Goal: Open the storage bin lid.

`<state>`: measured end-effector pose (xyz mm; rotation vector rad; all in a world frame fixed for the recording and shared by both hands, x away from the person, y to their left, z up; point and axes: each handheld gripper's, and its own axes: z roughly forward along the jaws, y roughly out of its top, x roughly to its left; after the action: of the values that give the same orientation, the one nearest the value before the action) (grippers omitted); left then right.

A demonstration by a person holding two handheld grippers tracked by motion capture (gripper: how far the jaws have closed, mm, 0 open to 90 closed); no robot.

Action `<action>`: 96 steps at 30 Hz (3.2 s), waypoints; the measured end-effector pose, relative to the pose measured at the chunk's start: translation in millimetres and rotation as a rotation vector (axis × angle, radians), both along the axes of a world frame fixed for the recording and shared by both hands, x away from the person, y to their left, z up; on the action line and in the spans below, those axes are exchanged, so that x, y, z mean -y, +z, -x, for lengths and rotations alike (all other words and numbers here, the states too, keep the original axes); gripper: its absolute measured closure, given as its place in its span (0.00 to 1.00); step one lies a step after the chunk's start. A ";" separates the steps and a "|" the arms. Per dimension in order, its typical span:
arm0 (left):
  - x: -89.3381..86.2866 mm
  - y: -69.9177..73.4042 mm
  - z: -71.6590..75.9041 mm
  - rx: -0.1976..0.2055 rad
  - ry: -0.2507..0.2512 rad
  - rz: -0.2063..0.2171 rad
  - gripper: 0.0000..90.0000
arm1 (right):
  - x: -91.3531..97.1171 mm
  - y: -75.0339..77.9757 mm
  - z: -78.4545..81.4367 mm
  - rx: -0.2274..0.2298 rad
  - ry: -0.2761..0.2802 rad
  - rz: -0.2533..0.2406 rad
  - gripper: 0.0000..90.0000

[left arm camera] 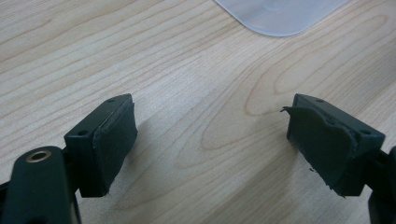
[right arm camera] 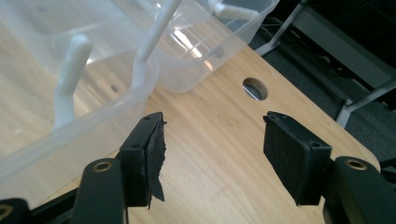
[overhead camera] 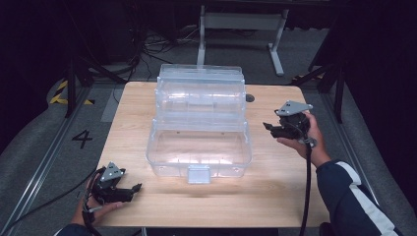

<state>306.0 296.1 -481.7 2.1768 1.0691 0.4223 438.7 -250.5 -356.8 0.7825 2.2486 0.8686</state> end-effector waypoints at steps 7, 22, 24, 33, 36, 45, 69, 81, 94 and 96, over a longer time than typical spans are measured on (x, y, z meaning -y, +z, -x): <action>0.1 -0.1 0.0 0.000 0.001 0.002 0.18 | 12.4 -7.5 16.9 0.018 -0.009 0.012 0.44; -0.2 0.0 -0.3 -0.003 -0.002 0.003 0.18 | 36.7 -35.3 51.4 -0.029 0.001 -0.021 0.42; -0.2 -0.1 -1.0 -0.004 -0.006 0.006 0.18 | 40.5 -42.0 55.1 -0.044 0.003 -0.023 0.42; 0.2 0.8 -2.3 -0.012 0.000 -0.002 0.17 | 65.2 -77.4 72.4 -0.099 -0.027 -0.062 0.41; 0.0 0.6 -3.3 -0.009 -0.006 -0.003 0.17 | 73.5 -86.0 83.1 -0.119 -0.041 -0.087 0.41; 2.0 -0.1 -8.4 -0.004 -0.008 0.002 0.17 | 81.4 -104.3 103.0 -0.142 -0.045 -0.112 0.40; 3.1 -0.1 -12.4 -0.006 -0.014 0.001 0.16 | 97.6 -129.2 116.9 -0.234 -0.113 -0.228 0.26; 5.9 -0.1 -13.9 -0.002 0.004 -0.007 0.15 | 97.8 -129.5 115.9 -0.238 -0.122 -0.225 0.23; 6.9 0.1 -13.7 -0.007 0.014 -0.010 0.15 | 97.4 -129.9 113.4 -0.243 -0.139 -0.221 0.17; 7.0 0.1 -13.7 -0.007 0.014 -0.010 0.15 | 97.4 -129.8 113.2 -0.243 -0.139 -0.221 0.17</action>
<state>319.7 289.2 -481.5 2.1815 1.0888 0.4277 325.5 -347.9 -486.7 1.1876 2.2953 1.0120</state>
